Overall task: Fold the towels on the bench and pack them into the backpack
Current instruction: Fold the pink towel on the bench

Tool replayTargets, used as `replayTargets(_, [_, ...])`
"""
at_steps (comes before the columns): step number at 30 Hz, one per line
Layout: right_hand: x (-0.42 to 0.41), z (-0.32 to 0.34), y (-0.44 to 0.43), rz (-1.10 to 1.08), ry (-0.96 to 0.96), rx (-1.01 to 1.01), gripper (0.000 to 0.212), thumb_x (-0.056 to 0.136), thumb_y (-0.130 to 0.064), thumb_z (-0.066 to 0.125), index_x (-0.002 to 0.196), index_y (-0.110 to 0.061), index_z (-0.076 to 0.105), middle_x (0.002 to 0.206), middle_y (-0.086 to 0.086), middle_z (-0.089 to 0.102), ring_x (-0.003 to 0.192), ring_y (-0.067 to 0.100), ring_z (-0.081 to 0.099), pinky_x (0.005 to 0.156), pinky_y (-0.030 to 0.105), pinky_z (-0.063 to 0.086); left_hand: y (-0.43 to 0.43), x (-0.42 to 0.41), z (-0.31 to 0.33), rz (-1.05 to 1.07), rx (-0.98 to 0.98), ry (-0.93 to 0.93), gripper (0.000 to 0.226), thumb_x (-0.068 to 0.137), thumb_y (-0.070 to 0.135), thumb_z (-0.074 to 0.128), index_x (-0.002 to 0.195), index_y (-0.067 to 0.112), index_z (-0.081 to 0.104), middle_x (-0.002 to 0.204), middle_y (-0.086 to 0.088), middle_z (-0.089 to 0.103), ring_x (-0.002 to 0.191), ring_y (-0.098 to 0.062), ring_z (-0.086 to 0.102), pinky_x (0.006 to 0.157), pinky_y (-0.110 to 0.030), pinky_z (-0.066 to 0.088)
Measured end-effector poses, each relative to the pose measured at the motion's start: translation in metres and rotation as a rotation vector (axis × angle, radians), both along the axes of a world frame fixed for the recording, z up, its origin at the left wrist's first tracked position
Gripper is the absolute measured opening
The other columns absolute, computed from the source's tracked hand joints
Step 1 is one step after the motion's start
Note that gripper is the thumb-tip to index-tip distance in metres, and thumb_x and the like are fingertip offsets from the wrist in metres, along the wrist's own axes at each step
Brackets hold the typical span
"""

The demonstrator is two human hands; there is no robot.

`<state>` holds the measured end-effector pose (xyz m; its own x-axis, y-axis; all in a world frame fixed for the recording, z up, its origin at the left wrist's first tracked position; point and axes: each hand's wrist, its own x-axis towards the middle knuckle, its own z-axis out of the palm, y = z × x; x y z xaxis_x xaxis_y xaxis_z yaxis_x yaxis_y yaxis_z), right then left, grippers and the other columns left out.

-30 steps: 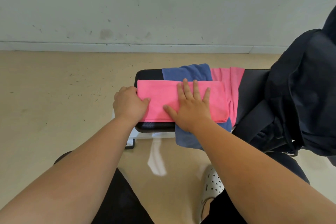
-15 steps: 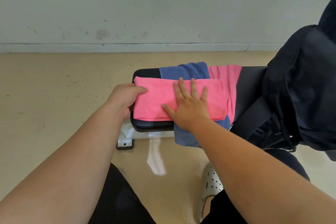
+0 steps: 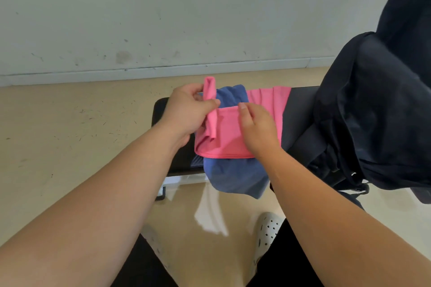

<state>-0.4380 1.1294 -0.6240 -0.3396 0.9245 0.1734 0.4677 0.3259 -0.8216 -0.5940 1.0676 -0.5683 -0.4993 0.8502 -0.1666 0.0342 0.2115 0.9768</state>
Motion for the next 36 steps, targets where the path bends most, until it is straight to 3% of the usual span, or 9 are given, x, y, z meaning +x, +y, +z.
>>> replayTargets(5, [0.031, -0.006, 0.013, -0.104, 0.174, -0.364, 0.031, 0.101, -0.043, 0.045, 0.108, -0.021, 0.065, 0.084, -0.002, 0.072, 0.080, 0.016, 0.071, 0.082, 0.043, 0.057, 0.036, 0.059, -0.021, -0.081, -0.120, 0.294, 0.011, 0.082, 0.013, 0.071, 0.091, 0.020, 0.071, 0.078, 0.000, 0.069, 0.071, -0.015, 0.065, 0.065, -0.033, 0.051])
replayTargets(8, [0.044, -0.010, 0.014, -0.060, 0.118, -0.388, 0.035, 0.101, -0.042, 0.050, 0.131, -0.024, 0.053, 0.095, -0.004, 0.069, 0.086, 0.006, 0.065, 0.074, 0.019, 0.048, 0.043, 0.079, -0.031, -0.196, -0.263, 0.401, 0.043, 0.091, 0.021, 0.062, 0.133, 0.015, 0.060, 0.121, -0.003, 0.069, 0.112, -0.018, 0.063, 0.097, -0.032, 0.049])
replayTargets(10, [0.046, -0.012, 0.015, -0.032, 0.080, -0.382, 0.029, 0.100, -0.034, 0.055, 0.127, -0.024, 0.052, 0.091, -0.009, 0.066, 0.082, 0.002, 0.061, 0.066, 0.014, 0.041, 0.040, 0.083, -0.032, -0.205, -0.282, 0.446, 0.046, 0.095, 0.012, 0.053, 0.141, 0.010, 0.053, 0.138, -0.007, 0.060, 0.126, -0.022, 0.056, 0.108, -0.036, 0.042])
replayTargets(14, [0.042, -0.017, 0.013, -0.017, -0.046, -0.243, 0.020, 0.092, -0.029, 0.067, 0.106, -0.021, 0.055, 0.085, -0.009, 0.060, 0.076, 0.004, 0.056, 0.060, 0.013, 0.038, 0.019, 0.077, -0.025, -0.104, -0.147, 0.596, 0.040, 0.095, 0.002, 0.045, 0.131, 0.012, 0.062, 0.121, -0.003, 0.068, 0.116, -0.017, 0.059, 0.094, -0.020, 0.041])
replayTargets(20, [0.040, -0.006, 0.016, -0.037, -0.056, -0.178, 0.007, 0.092, -0.016, 0.062, 0.091, -0.021, 0.057, 0.067, -0.011, 0.052, 0.060, 0.001, 0.049, 0.055, 0.005, 0.036, -0.002, 0.054, -0.039, -0.068, -0.189, 0.952, 0.043, 0.092, 0.027, 0.057, 0.134, 0.017, 0.057, 0.136, -0.008, 0.055, 0.123, -0.034, 0.049, 0.099, -0.045, 0.042])
replayTargets(25, [0.054, 0.002, 0.025, -0.068, -0.104, -0.096, 0.008, 0.087, -0.010, 0.058, 0.089, -0.016, 0.063, 0.060, -0.008, 0.050, 0.059, 0.002, 0.050, 0.056, 0.016, 0.038, -0.002, 0.062, -0.050, -0.286, -0.341, 1.090, 0.067, 0.099, 0.051, 0.042, 0.154, 0.018, 0.026, 0.167, -0.005, 0.011, 0.153, -0.028, 0.008, 0.118, -0.060, 0.013])
replayTargets(29, [0.057, -0.004, 0.026, 0.028, -0.434, -0.026, 0.022, 0.087, -0.027, 0.065, 0.106, -0.018, 0.063, 0.096, 0.000, 0.058, 0.086, 0.020, 0.054, 0.072, 0.031, 0.041, -0.001, 0.064, -0.069, -0.465, -0.476, 1.170, 0.080, 0.098, 0.064, 0.026, 0.159, 0.019, -0.001, 0.166, -0.002, -0.015, 0.152, -0.023, -0.017, 0.119, -0.063, -0.002])
replayTargets(33, [0.044, -0.003, 0.027, 0.112, -0.547, 0.460, 0.048, 0.089, -0.038, 0.064, 0.130, -0.014, 0.060, 0.136, 0.016, 0.053, 0.122, 0.038, 0.051, 0.096, 0.051, 0.047, -0.006, 0.056, -0.080, -0.497, -0.506, 1.194, 0.084, 0.095, 0.070, 0.013, 0.157, 0.019, -0.012, 0.164, -0.001, -0.024, 0.150, -0.021, -0.024, 0.119, -0.061, -0.007])
replayTargets(36, [0.036, -0.007, 0.036, 0.373, -0.934, 0.288, 0.070, 0.101, -0.057, 0.030, 0.160, -0.023, 0.012, 0.168, 0.004, -0.002, 0.154, 0.030, -0.007, 0.120, 0.060, -0.001, -0.011, 0.050, -0.084, -0.498, -0.518, 1.173, 0.088, 0.092, 0.073, 0.010, 0.156, 0.019, -0.016, 0.163, 0.002, -0.028, 0.150, -0.019, -0.025, 0.120, -0.058, -0.009])
